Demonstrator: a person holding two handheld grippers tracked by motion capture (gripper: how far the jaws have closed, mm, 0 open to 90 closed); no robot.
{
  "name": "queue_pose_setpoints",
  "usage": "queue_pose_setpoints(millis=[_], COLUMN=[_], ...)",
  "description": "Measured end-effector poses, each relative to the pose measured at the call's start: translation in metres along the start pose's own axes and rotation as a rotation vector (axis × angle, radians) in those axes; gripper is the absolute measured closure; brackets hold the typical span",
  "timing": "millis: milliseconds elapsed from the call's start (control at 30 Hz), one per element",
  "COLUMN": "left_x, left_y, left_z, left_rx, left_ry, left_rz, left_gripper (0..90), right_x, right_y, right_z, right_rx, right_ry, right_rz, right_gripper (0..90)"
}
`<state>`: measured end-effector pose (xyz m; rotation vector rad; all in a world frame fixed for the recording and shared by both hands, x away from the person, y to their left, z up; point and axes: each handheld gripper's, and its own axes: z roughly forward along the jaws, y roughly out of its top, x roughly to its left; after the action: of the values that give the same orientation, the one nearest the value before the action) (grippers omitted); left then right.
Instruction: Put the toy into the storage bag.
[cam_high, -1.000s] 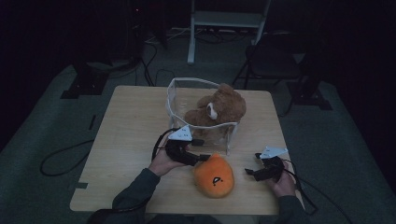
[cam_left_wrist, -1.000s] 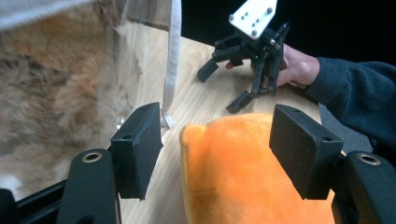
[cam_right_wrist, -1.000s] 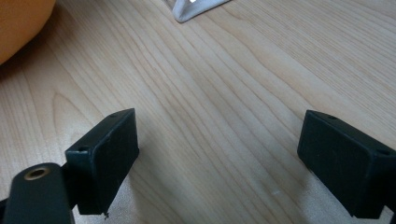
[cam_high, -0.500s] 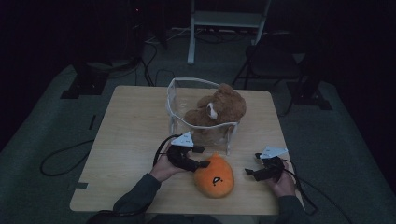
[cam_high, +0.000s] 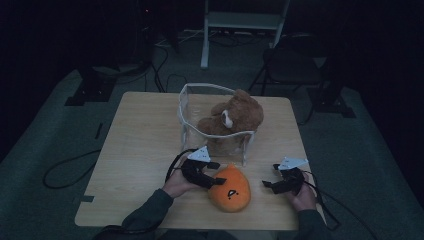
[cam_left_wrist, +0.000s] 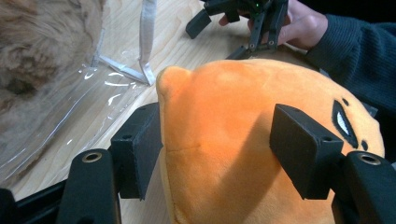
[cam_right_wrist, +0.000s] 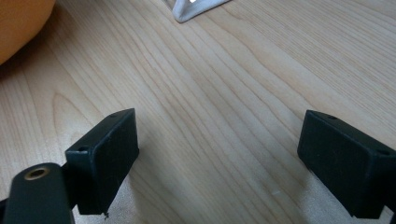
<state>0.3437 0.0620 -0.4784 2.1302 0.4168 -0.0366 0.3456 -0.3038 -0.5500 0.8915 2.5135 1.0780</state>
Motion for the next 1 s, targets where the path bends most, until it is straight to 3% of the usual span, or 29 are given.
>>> queue_pose_setpoints(millis=[100,433,600,733,1000], left_x=[0.0,0.005,0.007,0.01,0.005], left_y=[0.0,-0.005,-0.007,-0.008,-0.008], left_z=[0.001,0.013,0.017,0.02,0.025], left_rx=[0.009,0.046,0.072,0.072,0.091], left_ry=[-0.005,-0.077,-0.105,-0.125,-0.192], left_rz=[-0.002,-0.065,-0.09,-0.11,-0.087], left_gripper=[34.6,29.1,19.1,17.6,17.8], right_x=[0.0,0.0,0.0,0.0,0.0], right_y=[0.0,0.0,0.0,0.0,0.0], right_z=[0.0,0.0,0.0,0.0,0.0], right_rx=[0.0,0.0,0.0,0.0,0.0], right_ry=[0.0,0.0,0.0,0.0,0.0], right_rz=[0.0,0.001,0.0,0.0,0.0], right_gripper=[11.6,11.6,11.7,11.7,11.7])
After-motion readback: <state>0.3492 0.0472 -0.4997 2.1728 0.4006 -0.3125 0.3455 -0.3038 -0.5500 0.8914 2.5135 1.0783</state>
